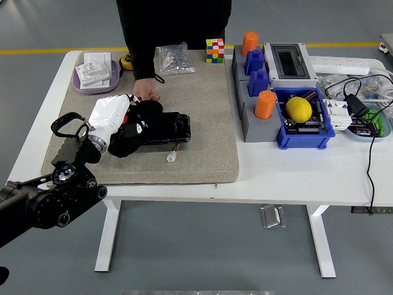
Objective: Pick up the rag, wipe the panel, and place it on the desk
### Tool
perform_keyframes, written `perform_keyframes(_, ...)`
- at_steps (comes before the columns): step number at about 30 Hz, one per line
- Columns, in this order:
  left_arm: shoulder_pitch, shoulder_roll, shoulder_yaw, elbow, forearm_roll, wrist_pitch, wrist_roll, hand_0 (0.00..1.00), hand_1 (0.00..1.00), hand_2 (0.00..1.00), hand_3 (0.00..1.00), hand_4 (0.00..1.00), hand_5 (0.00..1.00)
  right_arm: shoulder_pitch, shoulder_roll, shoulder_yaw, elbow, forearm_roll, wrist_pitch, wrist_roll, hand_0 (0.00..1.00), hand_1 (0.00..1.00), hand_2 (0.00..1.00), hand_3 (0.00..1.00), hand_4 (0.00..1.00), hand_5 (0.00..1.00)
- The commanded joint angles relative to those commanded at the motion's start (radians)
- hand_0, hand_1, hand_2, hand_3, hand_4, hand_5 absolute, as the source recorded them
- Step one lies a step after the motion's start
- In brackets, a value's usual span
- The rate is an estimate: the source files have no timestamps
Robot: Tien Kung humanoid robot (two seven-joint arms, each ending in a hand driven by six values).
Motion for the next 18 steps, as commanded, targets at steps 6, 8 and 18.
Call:
perform_keyframes(6, -0.015, -0.011, 0.030, -0.014, -0.003, -0.008, 0.010, 0.224, 0.148, 0.527, 0.400, 0.293, 0.002, 0.000, -0.004, -0.001, 0.000, -0.001, 0.002, -0.002, 0.750, 0.684, 0.710, 0.598, 0.950, 0.588)
perform_keyframes(8, -0.020, -0.014, 0.040, -0.024, 0.000, -0.010, 0.013, 0.224, 0.148, 0.527, 0.400, 0.293, 0.002, 0.001, -0.006, -0.003, 0.000, 0.001, 0.002, -0.002, 0.750, 0.684, 0.710, 0.598, 0.950, 0.588)
perform_keyframes(18, -0.042, -0.029, 0.095, -0.067, 0.007, -0.024, 0.028, 0.223, 0.149, 0.528, 0.405, 0.303, 0.002, 0.001, -0.007, -0.008, 0.000, 0.002, 0.003, -0.001, 0.749, 0.683, 0.710, 0.599, 0.952, 0.588)
